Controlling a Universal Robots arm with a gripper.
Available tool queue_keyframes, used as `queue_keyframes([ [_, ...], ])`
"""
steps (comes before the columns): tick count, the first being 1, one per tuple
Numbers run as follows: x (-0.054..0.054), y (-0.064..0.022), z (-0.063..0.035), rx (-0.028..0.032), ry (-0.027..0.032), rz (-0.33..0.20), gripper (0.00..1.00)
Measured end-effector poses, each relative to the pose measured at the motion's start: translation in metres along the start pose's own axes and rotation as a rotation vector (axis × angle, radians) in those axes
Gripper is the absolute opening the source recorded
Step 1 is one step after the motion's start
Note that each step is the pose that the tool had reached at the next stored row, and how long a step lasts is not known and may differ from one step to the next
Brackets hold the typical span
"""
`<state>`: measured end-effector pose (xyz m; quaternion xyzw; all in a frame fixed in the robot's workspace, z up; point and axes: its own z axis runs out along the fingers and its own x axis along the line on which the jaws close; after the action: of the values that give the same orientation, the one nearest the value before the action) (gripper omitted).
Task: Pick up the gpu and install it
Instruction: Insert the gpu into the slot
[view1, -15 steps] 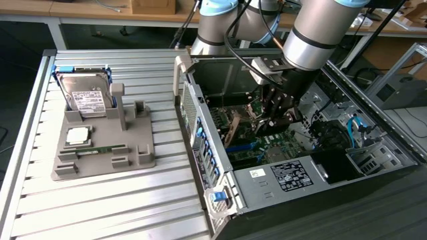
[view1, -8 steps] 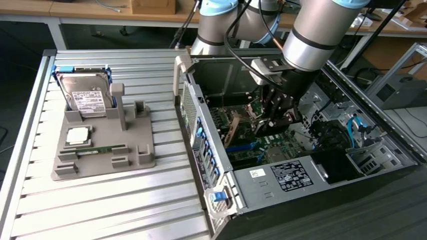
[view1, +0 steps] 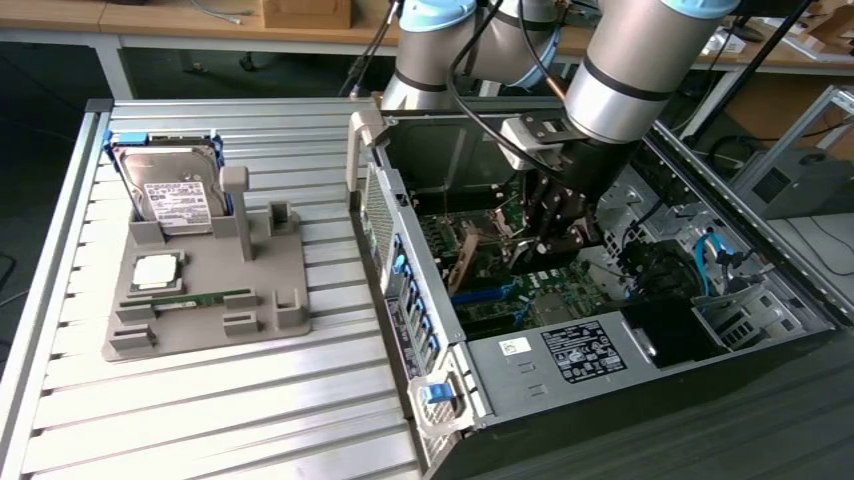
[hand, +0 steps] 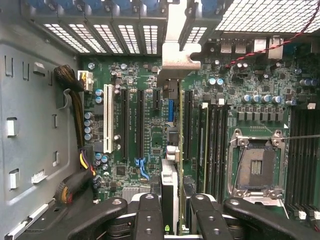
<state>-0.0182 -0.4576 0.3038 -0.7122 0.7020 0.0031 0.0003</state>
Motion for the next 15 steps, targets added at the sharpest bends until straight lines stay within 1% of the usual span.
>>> queue_keyframes([
  [10, 0.0, 0.0012, 0.0009, 0.0001, -0.0001, 0.007, 0.27],
  [15, -0.0001, 0.0058, 0.0013, 0.0, 0.0, 0.007, 0.27],
])
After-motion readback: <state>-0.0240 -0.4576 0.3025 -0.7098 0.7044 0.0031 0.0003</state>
